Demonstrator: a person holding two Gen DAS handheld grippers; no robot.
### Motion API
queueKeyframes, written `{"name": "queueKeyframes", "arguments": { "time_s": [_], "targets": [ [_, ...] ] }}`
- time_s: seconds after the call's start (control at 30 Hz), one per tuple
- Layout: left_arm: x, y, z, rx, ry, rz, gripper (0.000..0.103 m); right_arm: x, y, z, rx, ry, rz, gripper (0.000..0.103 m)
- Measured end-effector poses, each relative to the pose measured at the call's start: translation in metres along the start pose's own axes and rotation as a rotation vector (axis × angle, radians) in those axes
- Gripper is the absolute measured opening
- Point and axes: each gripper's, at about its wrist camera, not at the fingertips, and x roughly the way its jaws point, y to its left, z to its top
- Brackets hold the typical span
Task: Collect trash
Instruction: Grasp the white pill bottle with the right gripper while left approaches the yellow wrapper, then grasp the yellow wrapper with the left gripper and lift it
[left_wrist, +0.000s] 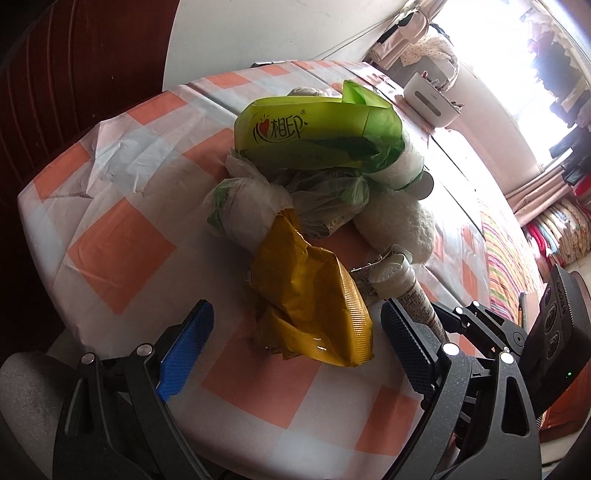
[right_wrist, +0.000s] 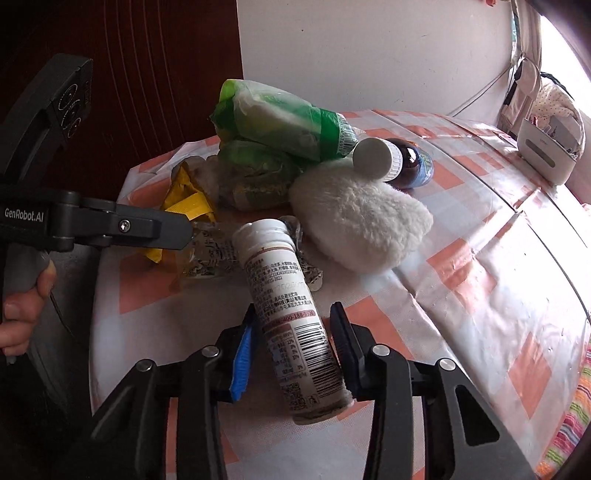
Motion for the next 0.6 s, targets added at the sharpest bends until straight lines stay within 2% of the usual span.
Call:
{"name": "queueKeyframes", "arguments": {
  "time_s": [0.13,0.2,0.27,0.6],
  "targets": [
    [0.001,-0.003,-0.003,0.020,-0.021,0.016,0.089,-0.007,0.006,-0.007,0.019,-0.006,-0.026,0.029],
    [0.001,-0.004,-0.004,0.036,-0.032,0.019,0.082,-0.013,0.008,-0.012,0.043,-0.019,-0.028,0.029],
    [0.002,-0.005,-0.005,0.050,-0.029,0.018,0.055,-0.018,0.009,-0.015,0.059,-0.024,-0.034,0.028],
    [-0.006,-0.006,-0.007,0.073,-0.067,0.002,0.048,-0.046,-0.003,-0.016,0.170,-0.123,-0.028,0.028]
  ]
}}
